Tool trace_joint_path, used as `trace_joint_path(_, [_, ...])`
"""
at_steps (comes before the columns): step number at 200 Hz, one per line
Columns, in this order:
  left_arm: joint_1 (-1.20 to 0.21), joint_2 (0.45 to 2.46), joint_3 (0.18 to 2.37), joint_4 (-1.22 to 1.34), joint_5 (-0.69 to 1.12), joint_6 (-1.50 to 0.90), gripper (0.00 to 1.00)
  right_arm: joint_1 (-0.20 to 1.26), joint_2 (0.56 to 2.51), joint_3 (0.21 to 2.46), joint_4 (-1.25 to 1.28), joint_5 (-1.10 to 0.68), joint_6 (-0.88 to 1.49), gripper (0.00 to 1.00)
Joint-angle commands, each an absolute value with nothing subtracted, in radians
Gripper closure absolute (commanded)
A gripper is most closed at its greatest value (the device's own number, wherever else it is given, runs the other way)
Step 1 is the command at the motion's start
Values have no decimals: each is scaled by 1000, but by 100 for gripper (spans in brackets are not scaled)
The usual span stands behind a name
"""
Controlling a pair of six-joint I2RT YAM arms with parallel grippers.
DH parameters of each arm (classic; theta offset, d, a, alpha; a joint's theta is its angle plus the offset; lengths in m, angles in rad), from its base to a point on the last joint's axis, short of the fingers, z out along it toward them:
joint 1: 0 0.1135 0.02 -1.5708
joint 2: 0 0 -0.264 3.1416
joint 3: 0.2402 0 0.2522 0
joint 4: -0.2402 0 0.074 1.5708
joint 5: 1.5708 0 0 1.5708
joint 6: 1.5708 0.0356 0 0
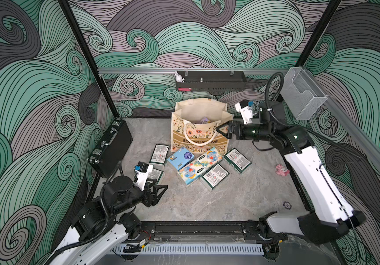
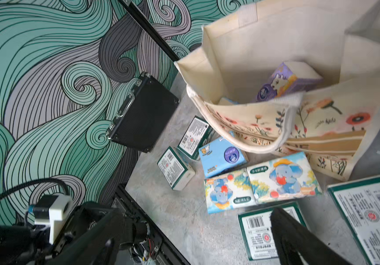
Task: Put tissues into the canvas bag
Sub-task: Move the pack of facial tissues to the center of the board.
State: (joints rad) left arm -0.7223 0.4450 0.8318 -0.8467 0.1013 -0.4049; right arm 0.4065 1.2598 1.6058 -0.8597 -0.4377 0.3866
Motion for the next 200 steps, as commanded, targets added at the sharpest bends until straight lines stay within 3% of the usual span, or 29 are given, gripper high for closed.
trace_joint_path(1, [-719, 561, 861, -866, 89, -403, 29, 406, 1154, 1400, -789, -403, 385, 1])
trace_joint_path(42, [-719, 797, 841, -652, 214, -440, 29, 405, 993, 1041, -747, -341, 367, 1])
trace_joint_path(83, [-719, 1000, 870, -564, 315, -554, 29, 403, 1032, 829, -552, -407, 423, 1])
trace_joint_path(200, [-721, 1077, 701, -417, 401, -712, 30, 404, 1384, 880, -369, -351, 386, 1])
